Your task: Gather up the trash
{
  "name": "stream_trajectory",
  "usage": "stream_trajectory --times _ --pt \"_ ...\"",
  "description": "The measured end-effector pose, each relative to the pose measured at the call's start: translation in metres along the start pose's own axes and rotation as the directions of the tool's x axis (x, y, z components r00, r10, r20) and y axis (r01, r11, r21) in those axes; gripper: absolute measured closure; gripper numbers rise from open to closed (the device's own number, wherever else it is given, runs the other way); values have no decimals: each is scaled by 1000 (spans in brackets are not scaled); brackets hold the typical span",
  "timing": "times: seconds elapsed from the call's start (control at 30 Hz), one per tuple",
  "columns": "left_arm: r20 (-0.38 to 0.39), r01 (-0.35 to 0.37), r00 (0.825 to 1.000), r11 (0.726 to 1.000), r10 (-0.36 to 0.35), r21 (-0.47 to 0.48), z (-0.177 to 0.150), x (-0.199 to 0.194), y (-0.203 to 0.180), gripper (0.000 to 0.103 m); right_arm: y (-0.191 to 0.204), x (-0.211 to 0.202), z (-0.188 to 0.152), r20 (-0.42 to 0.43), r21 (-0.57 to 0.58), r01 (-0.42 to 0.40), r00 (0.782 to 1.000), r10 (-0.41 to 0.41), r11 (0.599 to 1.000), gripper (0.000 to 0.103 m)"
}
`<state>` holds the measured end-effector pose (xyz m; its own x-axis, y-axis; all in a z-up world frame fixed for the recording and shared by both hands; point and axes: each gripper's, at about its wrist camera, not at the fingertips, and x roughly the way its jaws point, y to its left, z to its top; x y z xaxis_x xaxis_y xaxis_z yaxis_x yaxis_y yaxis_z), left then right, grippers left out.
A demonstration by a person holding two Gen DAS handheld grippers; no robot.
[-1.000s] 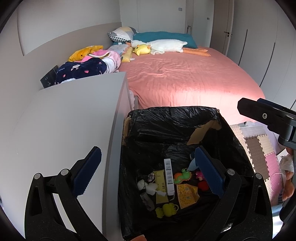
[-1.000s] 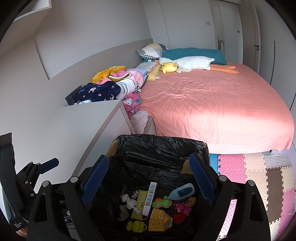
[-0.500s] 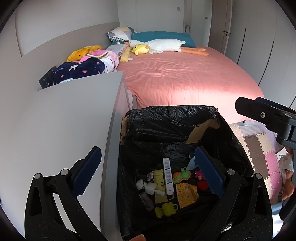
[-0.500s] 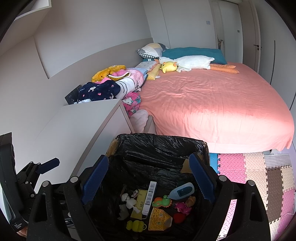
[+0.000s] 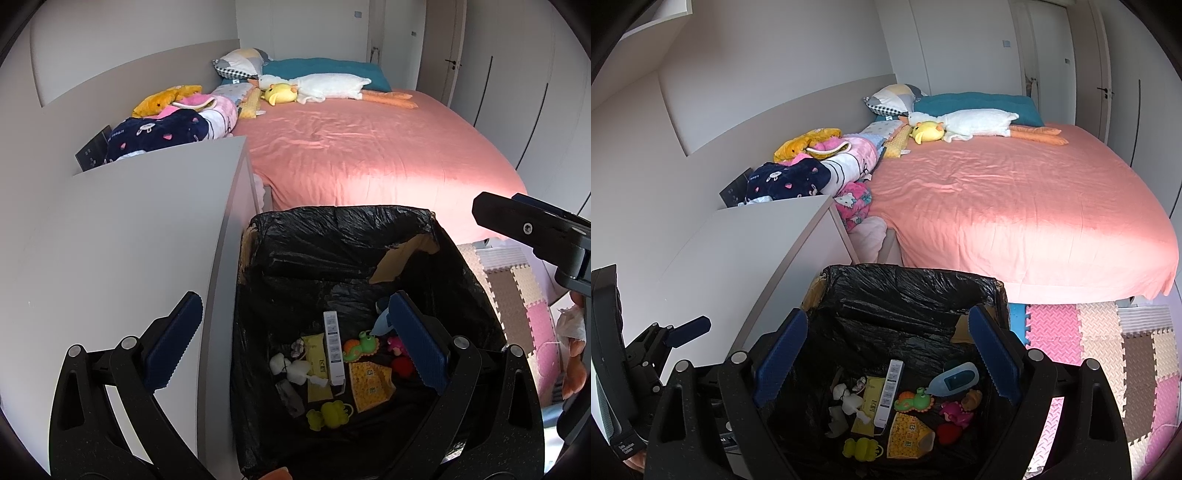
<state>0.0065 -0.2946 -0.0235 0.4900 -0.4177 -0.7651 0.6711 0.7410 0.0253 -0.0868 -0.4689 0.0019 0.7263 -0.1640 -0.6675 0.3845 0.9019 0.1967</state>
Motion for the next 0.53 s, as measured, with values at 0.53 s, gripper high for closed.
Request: stream_trajectory --times 0.53 --pt "-10 -1 1000 1000 0 -15 -2 1 1 6 -4 3 -3 -9 2 -3 1000 3 1000 14"
